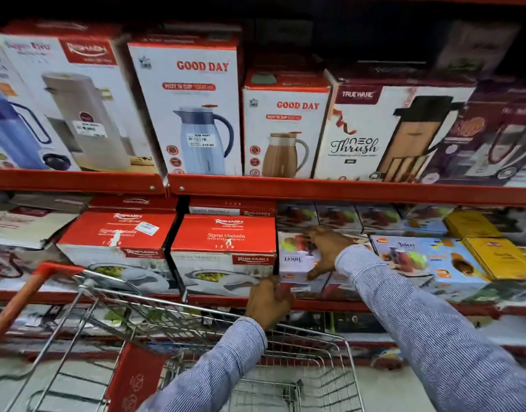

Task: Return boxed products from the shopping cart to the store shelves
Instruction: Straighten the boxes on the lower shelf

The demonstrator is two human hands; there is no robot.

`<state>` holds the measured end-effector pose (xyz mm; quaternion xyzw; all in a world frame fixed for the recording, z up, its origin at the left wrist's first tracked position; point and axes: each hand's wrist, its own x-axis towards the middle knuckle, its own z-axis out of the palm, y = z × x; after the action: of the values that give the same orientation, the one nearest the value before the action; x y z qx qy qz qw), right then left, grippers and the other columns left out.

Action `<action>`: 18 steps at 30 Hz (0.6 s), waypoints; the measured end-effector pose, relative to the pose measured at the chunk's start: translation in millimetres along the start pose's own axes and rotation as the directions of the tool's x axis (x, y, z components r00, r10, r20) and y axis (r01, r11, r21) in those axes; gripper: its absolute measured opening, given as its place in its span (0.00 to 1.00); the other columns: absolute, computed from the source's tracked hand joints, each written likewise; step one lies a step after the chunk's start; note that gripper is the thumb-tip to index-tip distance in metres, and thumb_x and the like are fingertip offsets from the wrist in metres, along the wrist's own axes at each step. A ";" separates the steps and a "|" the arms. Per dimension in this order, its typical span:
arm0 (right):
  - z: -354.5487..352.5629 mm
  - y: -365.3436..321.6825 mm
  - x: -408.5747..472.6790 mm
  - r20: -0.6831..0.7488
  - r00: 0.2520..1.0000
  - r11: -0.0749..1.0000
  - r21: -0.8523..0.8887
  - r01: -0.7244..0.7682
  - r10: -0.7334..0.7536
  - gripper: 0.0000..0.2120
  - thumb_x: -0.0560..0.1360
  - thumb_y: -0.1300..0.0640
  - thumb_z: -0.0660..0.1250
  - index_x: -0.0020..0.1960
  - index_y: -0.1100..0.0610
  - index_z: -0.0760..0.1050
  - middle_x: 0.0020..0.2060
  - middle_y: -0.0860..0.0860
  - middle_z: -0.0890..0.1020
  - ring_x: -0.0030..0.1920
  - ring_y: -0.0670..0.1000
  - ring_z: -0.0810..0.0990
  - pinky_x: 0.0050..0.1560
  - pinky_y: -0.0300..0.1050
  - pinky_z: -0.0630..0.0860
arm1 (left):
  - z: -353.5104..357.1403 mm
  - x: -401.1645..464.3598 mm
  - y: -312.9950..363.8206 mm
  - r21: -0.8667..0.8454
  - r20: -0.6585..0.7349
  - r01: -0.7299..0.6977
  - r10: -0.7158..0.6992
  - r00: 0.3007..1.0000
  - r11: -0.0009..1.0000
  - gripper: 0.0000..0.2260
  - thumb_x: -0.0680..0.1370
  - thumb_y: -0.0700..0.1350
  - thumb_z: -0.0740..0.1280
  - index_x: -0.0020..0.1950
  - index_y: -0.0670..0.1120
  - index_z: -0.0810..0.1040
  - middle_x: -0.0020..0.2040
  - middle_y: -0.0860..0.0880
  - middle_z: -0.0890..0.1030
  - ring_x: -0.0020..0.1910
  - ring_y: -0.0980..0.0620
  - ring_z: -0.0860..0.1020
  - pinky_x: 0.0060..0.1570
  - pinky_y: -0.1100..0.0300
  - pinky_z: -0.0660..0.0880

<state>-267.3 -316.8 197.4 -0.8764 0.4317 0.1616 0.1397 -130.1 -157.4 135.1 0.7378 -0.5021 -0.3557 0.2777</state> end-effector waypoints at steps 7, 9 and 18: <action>2.5 8.7 7.5 -0.067 0.997 0.998 -0.040 0.047 -0.050 0.59 0.50 0.32 0.76 0.73 0.56 0.60 0.70 0.54 0.67 0.67 0.58 0.70 0.66 0.53 0.72 | 17.3 6.4 -1.4 -0.019 -0.100 0.029 -0.031 0.995 0.999 0.14 0.74 0.46 0.63 0.59 0.51 0.78 0.50 0.46 0.87 0.45 0.44 0.85 0.47 0.53 0.83; 3.1 8.4 9.9 -0.081 0.996 0.998 -0.058 0.038 -0.042 0.60 0.48 0.31 0.76 0.72 0.57 0.60 0.70 0.54 0.67 0.68 0.58 0.70 0.67 0.53 0.71 | 20.1 5.8 -3.3 -0.033 -0.119 0.022 -0.025 0.993 0.999 0.15 0.75 0.46 0.62 0.61 0.53 0.76 0.53 0.47 0.87 0.47 0.45 0.85 0.50 0.51 0.84; 2.7 4.2 -0.6 -0.092 0.995 0.999 -0.037 0.020 -0.023 0.58 0.51 0.32 0.75 0.73 0.55 0.59 0.72 0.54 0.65 0.71 0.58 0.66 0.71 0.53 0.67 | 11.5 -5.6 12.3 -0.061 -0.149 -0.010 0.000 0.989 0.998 0.18 0.75 0.41 0.62 0.63 0.50 0.78 0.54 0.48 0.87 0.44 0.47 0.85 0.49 0.52 0.84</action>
<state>-271.5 -317.8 194.8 -0.8899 0.4253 0.1271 0.1056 -147.3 -157.0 139.1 0.7521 -0.4706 -0.3142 0.3379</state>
